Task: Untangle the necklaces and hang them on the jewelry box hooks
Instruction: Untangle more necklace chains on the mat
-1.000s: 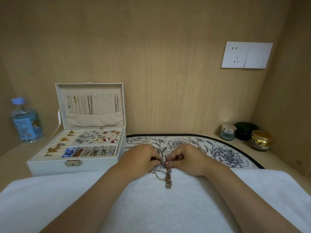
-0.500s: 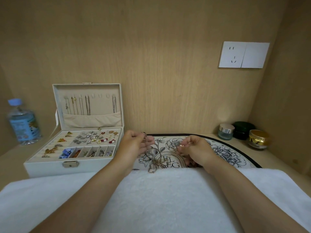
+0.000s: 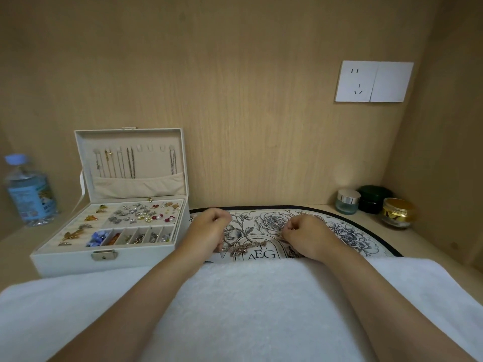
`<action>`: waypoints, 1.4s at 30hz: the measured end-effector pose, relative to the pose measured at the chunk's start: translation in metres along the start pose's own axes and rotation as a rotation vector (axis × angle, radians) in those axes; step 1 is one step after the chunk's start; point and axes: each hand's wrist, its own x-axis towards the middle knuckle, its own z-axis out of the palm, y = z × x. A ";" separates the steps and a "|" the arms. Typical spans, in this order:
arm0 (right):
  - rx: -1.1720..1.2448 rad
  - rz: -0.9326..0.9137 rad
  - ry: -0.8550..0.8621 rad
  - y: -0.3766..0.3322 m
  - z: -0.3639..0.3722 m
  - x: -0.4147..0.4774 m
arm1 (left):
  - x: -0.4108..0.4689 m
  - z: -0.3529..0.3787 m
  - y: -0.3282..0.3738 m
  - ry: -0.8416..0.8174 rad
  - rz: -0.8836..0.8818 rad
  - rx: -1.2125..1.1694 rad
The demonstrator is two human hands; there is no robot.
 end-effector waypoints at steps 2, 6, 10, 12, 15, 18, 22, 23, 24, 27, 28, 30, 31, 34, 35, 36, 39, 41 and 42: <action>-0.050 -0.015 -0.012 -0.002 -0.001 -0.002 | -0.004 -0.001 -0.003 -0.016 0.108 0.372; -0.096 -0.050 -0.008 -0.004 -0.002 -0.005 | -0.008 0.003 -0.007 -0.061 0.244 0.624; -0.171 -0.071 -0.048 -0.005 -0.002 -0.004 | -0.007 0.012 -0.010 -0.034 0.392 0.837; -0.194 -0.092 -0.060 -0.006 -0.003 -0.004 | -0.008 0.018 -0.007 0.016 0.460 0.959; -0.169 -0.168 0.004 -0.010 -0.001 -0.005 | -0.008 0.028 -0.001 0.027 0.599 1.072; -0.120 -0.217 0.025 -0.014 0.008 -0.003 | -0.007 0.036 0.004 -0.051 0.625 1.069; -0.171 -0.213 -0.020 -0.019 0.014 0.000 | -0.008 0.038 0.005 -0.077 0.585 0.998; -0.164 -0.208 -0.035 -0.020 0.014 0.001 | -0.009 0.038 0.005 -0.074 0.589 0.994; -0.151 -0.209 -0.052 -0.020 0.014 0.002 | -0.010 0.038 0.004 -0.067 0.599 1.003; -0.162 -0.218 -0.083 -0.019 0.016 0.005 | -0.011 0.038 0.001 -0.052 0.616 0.991; -0.173 -0.217 -0.080 -0.017 0.017 0.005 | -0.010 0.037 0.000 -0.058 0.613 0.979; -0.080 -0.189 -0.078 -0.015 0.016 0.005 | -0.009 0.036 -0.004 -0.070 0.604 0.952; 0.006 -0.166 -0.070 -0.014 0.015 0.005 | -0.008 0.035 -0.005 -0.072 0.601 0.926; 0.220 -0.070 -0.011 -0.014 0.010 0.005 | -0.009 0.031 -0.008 -0.086 0.568 0.797; 0.284 -0.028 0.008 -0.015 0.009 0.004 | -0.011 0.030 -0.008 -0.103 0.524 0.718; 0.353 0.017 0.019 -0.017 0.008 0.004 | -0.012 0.028 -0.007 -0.122 0.457 0.614; 0.627 0.133 -0.005 -0.021 0.005 0.003 | -0.015 0.024 -0.002 -0.142 0.267 0.291; 0.911 0.192 -0.056 -0.024 0.003 0.003 | -0.014 0.022 0.002 -0.119 0.181 0.158; 1.057 0.221 -0.084 -0.025 0.002 0.002 | -0.014 0.021 0.003 -0.112 0.139 0.095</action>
